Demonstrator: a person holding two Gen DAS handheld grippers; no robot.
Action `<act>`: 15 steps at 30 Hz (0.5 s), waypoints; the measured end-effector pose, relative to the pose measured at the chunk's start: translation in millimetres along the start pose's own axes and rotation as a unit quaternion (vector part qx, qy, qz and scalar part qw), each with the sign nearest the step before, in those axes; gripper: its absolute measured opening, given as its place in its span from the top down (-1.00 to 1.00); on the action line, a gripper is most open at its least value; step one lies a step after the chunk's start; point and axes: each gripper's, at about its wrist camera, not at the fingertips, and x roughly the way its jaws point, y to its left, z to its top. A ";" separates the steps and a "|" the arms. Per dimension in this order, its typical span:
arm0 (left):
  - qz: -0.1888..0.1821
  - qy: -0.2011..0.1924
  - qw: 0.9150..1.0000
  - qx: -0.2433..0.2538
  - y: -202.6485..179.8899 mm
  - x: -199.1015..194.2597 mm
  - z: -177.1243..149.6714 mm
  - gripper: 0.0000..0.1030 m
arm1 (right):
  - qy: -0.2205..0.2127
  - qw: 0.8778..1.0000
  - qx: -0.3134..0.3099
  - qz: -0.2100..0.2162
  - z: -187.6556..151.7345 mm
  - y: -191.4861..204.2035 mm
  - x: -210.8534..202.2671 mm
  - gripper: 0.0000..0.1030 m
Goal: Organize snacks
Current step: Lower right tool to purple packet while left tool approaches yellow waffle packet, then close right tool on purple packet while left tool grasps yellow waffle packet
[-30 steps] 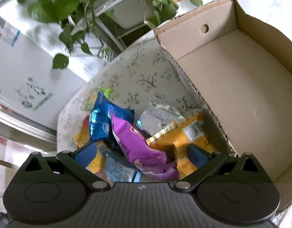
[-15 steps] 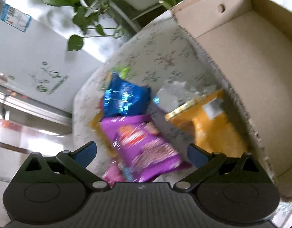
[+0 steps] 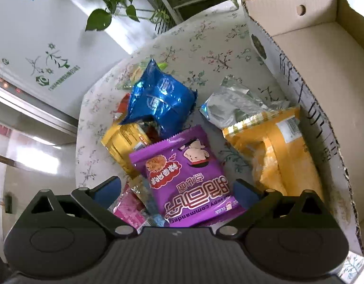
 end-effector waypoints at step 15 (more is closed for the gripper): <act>0.066 0.016 0.996 0.064 -28.1 34.8 -24.3 -0.99 | 0.027 0.999 -0.003 -0.045 -3.1 5.8 29.8 -1.00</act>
